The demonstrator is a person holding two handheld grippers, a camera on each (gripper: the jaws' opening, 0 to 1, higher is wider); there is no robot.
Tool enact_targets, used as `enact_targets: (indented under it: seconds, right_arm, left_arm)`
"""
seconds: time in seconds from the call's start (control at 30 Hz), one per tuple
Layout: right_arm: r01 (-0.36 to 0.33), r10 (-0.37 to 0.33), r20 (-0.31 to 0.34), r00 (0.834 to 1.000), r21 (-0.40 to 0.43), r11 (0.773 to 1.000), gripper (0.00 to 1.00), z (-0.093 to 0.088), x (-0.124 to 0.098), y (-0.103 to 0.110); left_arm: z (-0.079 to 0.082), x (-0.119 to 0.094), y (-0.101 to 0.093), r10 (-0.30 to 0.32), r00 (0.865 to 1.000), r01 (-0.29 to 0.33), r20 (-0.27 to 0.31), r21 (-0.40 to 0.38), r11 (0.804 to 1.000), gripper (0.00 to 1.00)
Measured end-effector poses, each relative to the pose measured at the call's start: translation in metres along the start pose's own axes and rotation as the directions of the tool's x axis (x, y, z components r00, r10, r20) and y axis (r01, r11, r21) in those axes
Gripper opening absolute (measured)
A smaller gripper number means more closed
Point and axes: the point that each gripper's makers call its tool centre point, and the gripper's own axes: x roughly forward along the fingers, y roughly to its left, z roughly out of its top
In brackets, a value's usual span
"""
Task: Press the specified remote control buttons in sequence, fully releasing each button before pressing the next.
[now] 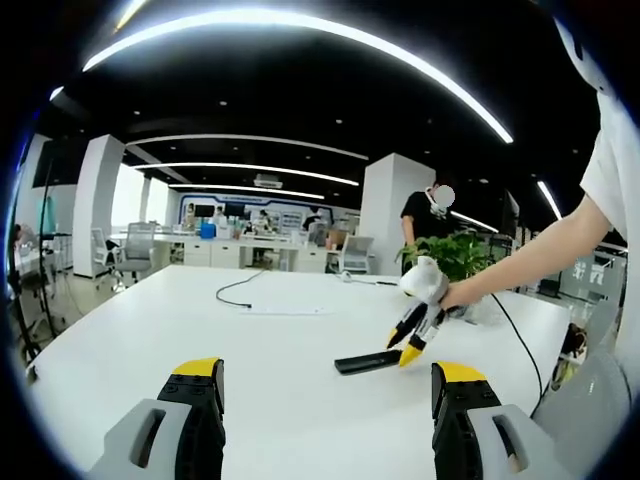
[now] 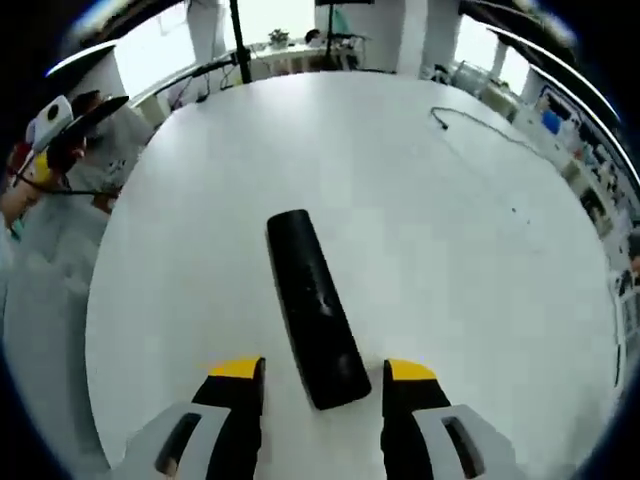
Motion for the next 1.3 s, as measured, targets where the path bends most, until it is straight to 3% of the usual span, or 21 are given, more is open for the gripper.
enact_targets:
  seconds: [0.07, 0.13, 0.2, 0.37, 0.83, 0.9, 1.0, 1.03, 1.13, 1.23, 1.3]
  right_arm:
    - [0.040, -0.051, 0.105, 0.993, 0.099, 0.994, 0.61, 0.010, -0.008, -0.005]
    - [0.058, -0.099, 0.219, 0.971, 0.186, 0.981, 0.70, 0.020, -0.020, -0.007]
    - [0.076, -0.151, 0.289, 0.945, 0.255, 0.964, 0.82, 0.025, -0.032, -0.009]
    - [0.149, -0.260, 0.364, 0.894, 0.305, 0.941, 0.99, 0.024, -0.060, -0.005]
    - [0.183, -0.397, 0.524, 0.754, 0.414, 0.892, 0.99, 0.022, -0.131, 0.042]
    - [0.186, -0.428, 0.554, 0.714, 0.439, 0.879, 0.99, 0.021, -0.146, 0.053]
    - [0.201, -0.451, 0.565, 0.690, 0.449, 0.871, 0.99, 0.018, -0.159, 0.065]
    - [0.210, -0.468, 0.573, 0.672, 0.459, 0.863, 0.99, 0.016, -0.166, 0.068]
    - [0.233, -0.501, 0.583, 0.640, 0.474, 0.849, 0.99, 0.012, -0.181, 0.077]
    - [0.268, -0.522, 0.587, 0.619, 0.467, 0.843, 0.99, 0.008, -0.193, 0.086]
    - [0.296, -0.535, 0.580, 0.615, 0.458, 0.838, 0.99, 0.003, -0.198, 0.094]
  left_arm:
    - [0.000, 0.000, -0.001, -0.002, 1.000, 0.002, 0.001, 0.001, 1.000, 0.88]
    - [0.000, 0.000, -0.001, -0.005, 1.000, 0.005, 0.000, 0.004, 1.000, 0.88]
    - [0.000, 0.000, -0.002, -0.007, 1.000, 0.007, 0.000, 0.005, 1.000, 0.88]
    - [0.001, 0.000, -0.004, -0.014, 1.000, 0.014, 0.005, 0.004, 1.000, 0.88]
    - [0.002, -0.001, -0.005, -0.020, 1.000, 0.020, 0.011, 0.009, 1.000, 0.88]
    - [0.002, -0.001, -0.005, -0.021, 1.000, 0.021, 0.014, 0.009, 1.000, 0.88]
    - [0.003, -0.001, -0.006, -0.023, 1.000, 0.023, 0.015, 0.009, 1.000, 0.88]
    - [0.003, -0.001, -0.006, -0.024, 1.000, 0.024, 0.015, 0.009, 1.000, 0.88]
    - [0.003, -0.001, -0.007, -0.027, 1.000, 0.027, 0.013, 0.015, 1.000, 0.88]
    - [0.003, -0.001, -0.009, -0.032, 0.999, 0.032, 0.013, 0.018, 0.999, 0.88]
    - [0.003, -0.001, -0.010, -0.036, 0.999, 0.036, 0.014, 0.018, 0.999, 0.88]
